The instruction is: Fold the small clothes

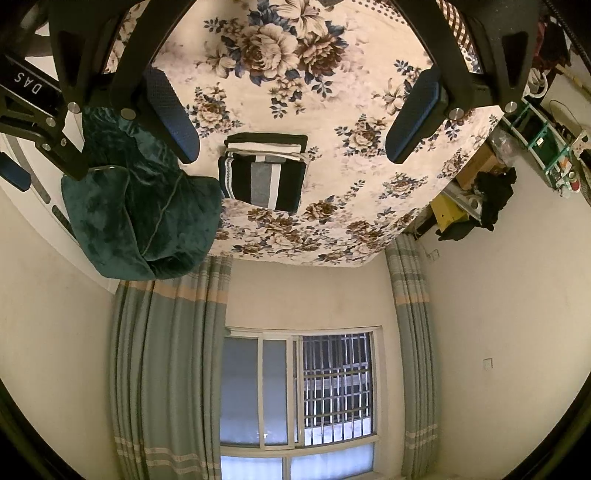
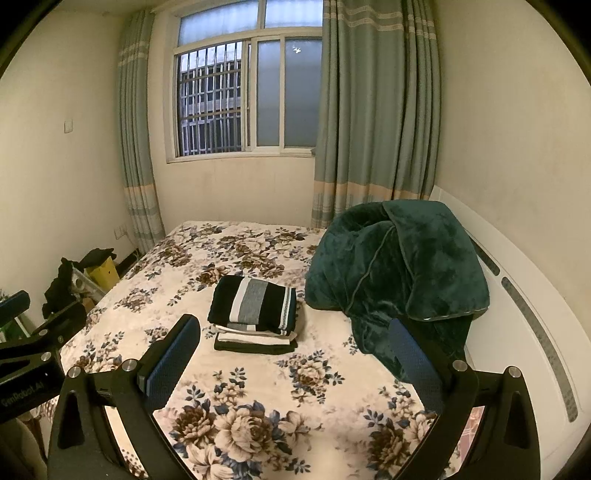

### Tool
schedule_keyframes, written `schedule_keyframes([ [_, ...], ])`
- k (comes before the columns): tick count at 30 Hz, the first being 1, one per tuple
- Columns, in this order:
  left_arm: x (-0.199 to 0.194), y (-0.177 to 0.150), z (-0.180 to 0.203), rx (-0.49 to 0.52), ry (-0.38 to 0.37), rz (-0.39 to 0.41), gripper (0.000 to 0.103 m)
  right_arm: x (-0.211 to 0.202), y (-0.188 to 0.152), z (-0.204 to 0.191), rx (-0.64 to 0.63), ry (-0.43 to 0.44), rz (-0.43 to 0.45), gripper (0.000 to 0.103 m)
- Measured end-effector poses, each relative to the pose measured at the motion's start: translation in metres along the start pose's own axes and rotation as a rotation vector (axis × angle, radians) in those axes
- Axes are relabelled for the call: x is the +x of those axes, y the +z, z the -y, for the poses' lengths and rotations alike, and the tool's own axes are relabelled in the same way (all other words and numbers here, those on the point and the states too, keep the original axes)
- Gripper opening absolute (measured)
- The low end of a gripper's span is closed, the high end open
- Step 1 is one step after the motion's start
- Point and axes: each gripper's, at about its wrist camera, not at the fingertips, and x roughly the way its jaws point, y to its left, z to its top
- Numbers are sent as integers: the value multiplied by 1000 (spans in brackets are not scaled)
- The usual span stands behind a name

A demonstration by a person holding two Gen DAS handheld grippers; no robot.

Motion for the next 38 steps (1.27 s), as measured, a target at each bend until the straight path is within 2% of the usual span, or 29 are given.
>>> schedule_keyframes([
  [38,-6,-5,4,6,-3,5,103,-4,-8,2,25,-21,17,103],
])
